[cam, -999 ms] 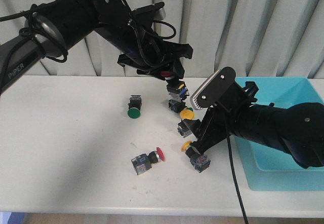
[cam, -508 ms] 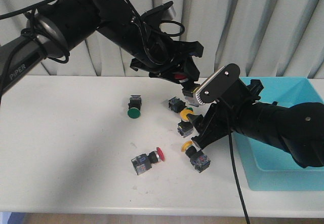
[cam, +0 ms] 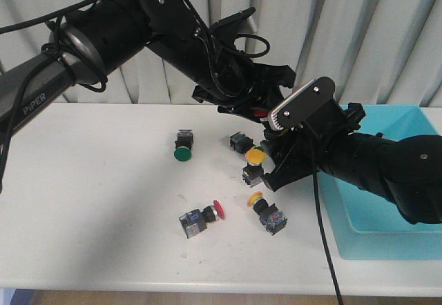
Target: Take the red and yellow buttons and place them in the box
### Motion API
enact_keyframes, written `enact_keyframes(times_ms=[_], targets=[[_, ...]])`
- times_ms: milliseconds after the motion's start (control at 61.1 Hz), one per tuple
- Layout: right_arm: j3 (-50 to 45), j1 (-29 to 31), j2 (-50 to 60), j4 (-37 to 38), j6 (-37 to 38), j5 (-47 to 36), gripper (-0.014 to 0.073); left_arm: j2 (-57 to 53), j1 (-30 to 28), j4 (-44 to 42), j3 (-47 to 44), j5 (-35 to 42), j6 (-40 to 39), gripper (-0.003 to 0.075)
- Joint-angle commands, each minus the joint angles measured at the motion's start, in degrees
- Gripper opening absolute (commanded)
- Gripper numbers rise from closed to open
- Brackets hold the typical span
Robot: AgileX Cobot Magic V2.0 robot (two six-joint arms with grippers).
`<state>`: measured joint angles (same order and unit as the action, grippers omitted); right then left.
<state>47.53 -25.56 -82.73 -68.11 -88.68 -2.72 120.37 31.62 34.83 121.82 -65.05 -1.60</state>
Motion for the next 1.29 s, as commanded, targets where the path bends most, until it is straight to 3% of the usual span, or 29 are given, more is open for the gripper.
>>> enact_keyframes(times_ms=[0,295,589,950,1277], targets=[[1.9,-0.1,2.3,0.0,0.8,-1.0,0.0367,-4.4,0.7,3.4,1.8,2.0,0.2,-0.0006],[1.9,-0.1,2.3,-0.1,2.4,-0.8,-0.0013,-4.4,0.9,1.8,1.8,2.7,0.2,-0.0003],[1.9,-0.1,2.5,-1.8,2.4,-1.0,-0.0008,-4.4,0.9,-4.8,1.8,3.2,2.5,0.0093],[1.8,-0.1,2.5,-3.0,2.4,-1.6,-0.0008,-4.4,0.9,-5.1,1.8,3.7,6.7,0.0362],[1.8,0.1,2.5,-5.9,2.2,-3.3,-0.0008,-7.1,0.9,-13.3,1.8,6.5,8.2,0.038]])
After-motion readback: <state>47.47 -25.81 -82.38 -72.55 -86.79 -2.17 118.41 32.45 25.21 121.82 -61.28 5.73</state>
